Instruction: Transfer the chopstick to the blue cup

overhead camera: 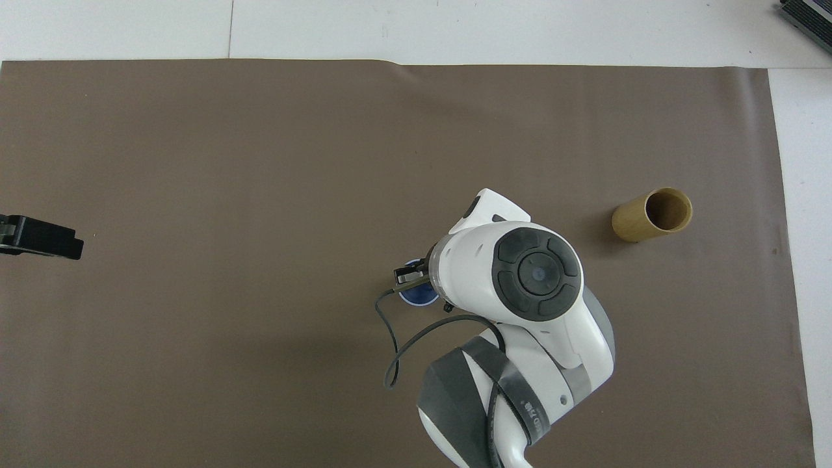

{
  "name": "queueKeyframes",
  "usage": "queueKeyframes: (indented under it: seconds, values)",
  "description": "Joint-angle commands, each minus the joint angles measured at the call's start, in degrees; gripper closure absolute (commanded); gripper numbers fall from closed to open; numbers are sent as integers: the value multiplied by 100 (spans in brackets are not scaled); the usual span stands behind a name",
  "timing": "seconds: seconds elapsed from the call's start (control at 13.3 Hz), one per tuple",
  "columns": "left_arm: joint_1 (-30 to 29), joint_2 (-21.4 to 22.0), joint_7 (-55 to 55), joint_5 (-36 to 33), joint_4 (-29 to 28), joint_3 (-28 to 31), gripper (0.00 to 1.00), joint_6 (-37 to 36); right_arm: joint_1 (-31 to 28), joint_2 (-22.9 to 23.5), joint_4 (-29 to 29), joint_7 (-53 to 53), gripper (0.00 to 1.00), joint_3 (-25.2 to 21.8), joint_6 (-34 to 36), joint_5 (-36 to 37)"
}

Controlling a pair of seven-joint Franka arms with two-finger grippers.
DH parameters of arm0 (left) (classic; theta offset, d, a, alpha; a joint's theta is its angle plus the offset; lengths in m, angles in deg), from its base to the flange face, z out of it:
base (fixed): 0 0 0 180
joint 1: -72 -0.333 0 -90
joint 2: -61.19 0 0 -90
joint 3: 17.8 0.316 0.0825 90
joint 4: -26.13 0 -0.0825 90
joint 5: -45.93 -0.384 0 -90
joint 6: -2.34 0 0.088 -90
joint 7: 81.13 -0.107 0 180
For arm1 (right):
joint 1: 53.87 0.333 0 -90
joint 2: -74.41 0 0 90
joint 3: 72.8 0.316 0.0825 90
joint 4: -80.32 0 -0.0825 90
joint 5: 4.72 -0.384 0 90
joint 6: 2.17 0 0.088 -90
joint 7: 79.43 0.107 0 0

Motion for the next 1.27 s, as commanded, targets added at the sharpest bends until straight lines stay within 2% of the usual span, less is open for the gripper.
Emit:
queueKeyframes:
  seconds: [0.0, 0.3, 0.97, 1.2]
  values:
    - [72, 125, 39, 44, -85, 51, 0, -61, -71, 41, 164, 114, 1, -3, 9, 78]
    - [72, 125, 39, 44, -85, 51, 0, -70, -413, -204, 217, 114, 0, -47, 255, 86]
    - [81, 125, -40, 27, -85, 51, 0, -78, -2135, -1091, 261, -97, 0, -56, 1652, 394]
    - [72, 116, -93, -44, -67, 51, 0, -79, -2689, -927, 1049, -431, 0, -38, 2389, 403]
